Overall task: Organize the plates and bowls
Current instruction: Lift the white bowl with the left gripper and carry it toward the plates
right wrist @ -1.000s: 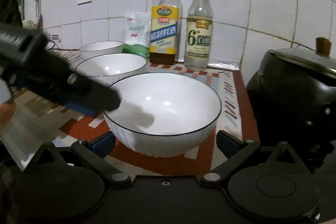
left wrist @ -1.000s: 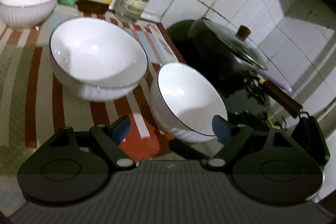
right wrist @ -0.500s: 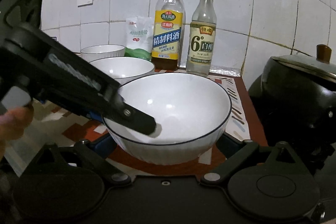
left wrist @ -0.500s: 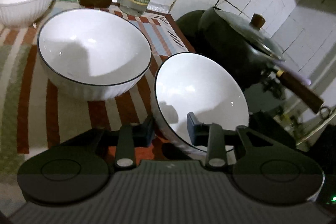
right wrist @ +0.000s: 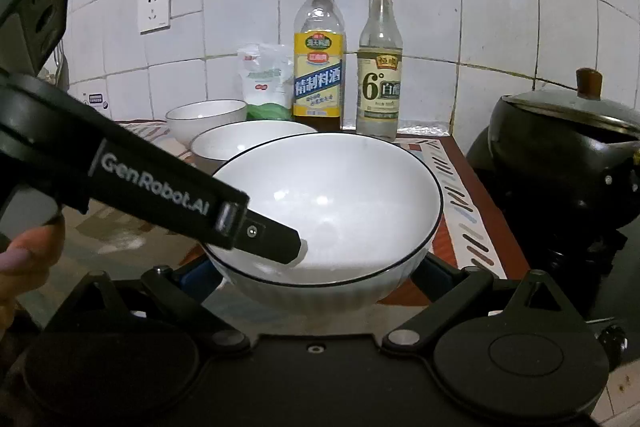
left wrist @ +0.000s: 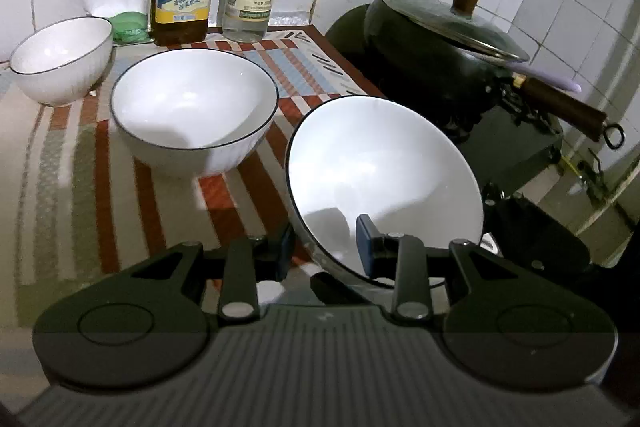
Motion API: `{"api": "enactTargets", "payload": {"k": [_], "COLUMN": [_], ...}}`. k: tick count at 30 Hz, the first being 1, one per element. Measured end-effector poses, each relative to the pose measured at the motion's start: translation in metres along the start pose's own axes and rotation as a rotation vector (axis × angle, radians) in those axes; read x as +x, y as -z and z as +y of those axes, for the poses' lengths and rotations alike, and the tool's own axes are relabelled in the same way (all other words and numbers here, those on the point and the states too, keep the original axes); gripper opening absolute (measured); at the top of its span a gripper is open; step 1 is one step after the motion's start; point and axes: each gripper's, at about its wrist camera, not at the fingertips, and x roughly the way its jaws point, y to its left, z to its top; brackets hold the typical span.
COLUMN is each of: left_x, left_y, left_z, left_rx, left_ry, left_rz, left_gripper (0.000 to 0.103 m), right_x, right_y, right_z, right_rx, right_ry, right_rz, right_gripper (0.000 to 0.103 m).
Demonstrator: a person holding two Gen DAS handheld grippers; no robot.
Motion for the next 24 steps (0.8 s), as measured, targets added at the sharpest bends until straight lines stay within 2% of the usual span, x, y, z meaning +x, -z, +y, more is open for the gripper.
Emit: {"api": "enactTargets", "payload": {"k": [7, 13, 19, 24], "left_x": [-0.034, -0.064, -0.081, -0.081], "left_y": [0.002, -0.012, -0.034, -0.053], "left_z": [0.002, 0.01, 0.024, 0.042], "left_rx": [0.043, 0.049, 0.053, 0.04], "left_ry": [-0.01, -0.019, -0.045, -0.069], "left_rz": [0.0, -0.017, -0.025, -0.022], "left_gripper": [0.031, 0.031, 0.031, 0.031], "right_x": [-0.02, -0.028, -0.018, 0.003], "right_y": [-0.017, -0.044, -0.069, -0.086], "right_z": [0.028, 0.047, 0.057, 0.058], "right_rx": [-0.025, -0.033, -0.03, 0.004], "right_ry": [0.023, 0.022, 0.004, -0.024], "right_rz": [0.018, 0.015, -0.002, 0.007], "right_gripper": [0.101, 0.101, 0.101, 0.101]}}
